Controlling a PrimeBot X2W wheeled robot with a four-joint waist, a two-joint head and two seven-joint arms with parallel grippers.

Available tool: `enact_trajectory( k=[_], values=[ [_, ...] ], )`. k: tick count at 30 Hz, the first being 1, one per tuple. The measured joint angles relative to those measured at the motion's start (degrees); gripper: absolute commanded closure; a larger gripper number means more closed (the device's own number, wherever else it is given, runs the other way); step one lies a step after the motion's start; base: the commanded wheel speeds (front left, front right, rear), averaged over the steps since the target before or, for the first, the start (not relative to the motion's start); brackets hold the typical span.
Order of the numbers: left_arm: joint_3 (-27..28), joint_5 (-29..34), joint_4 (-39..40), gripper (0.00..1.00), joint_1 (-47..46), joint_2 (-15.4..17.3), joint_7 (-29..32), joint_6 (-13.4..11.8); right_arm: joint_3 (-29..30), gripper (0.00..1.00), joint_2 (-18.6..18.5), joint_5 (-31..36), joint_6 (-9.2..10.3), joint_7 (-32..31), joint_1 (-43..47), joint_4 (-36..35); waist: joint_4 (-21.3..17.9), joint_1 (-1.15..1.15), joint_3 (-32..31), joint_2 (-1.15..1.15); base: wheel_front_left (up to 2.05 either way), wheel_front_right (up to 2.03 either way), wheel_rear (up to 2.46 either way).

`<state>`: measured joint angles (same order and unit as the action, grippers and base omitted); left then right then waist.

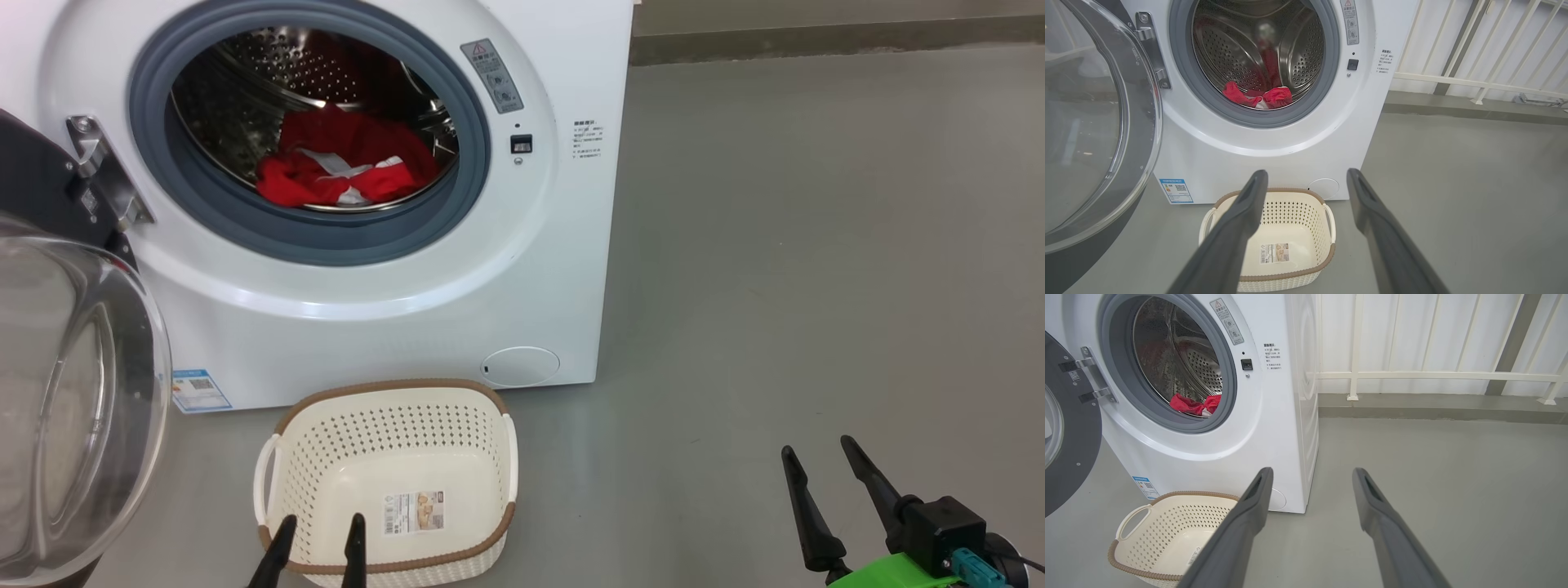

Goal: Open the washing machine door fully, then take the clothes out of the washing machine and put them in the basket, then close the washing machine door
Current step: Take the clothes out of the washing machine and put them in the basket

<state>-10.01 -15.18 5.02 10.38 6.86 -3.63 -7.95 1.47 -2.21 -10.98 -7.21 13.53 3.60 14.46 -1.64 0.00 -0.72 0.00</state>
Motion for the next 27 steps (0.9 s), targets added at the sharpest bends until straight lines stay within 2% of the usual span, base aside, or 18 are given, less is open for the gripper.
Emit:
enact_trajectory(
  k=[14, 27],
  values=[
    [-0.11, -0.63, -0.48, 0.0, -1.13, 0.49, -1.49, 0.52, -0.01, 0.0, 0.0, -0.1, 0.0, -0.01, 0.04, -0.03, 0.24, 0.0, 0.41, 0.0, 0.15, -0.15, 0.0],
    [-0.58, -0.97, -0.44, 0.0, -1.31, 0.75, -1.52, 0.86, 0.02, 0.0, 0.0, -0.1, 0.0, -0.05, 0.05, 0.0, 0.53, 0.0, 0.19, 0.0, 1.41, -1.41, 0.0]
  ],
)
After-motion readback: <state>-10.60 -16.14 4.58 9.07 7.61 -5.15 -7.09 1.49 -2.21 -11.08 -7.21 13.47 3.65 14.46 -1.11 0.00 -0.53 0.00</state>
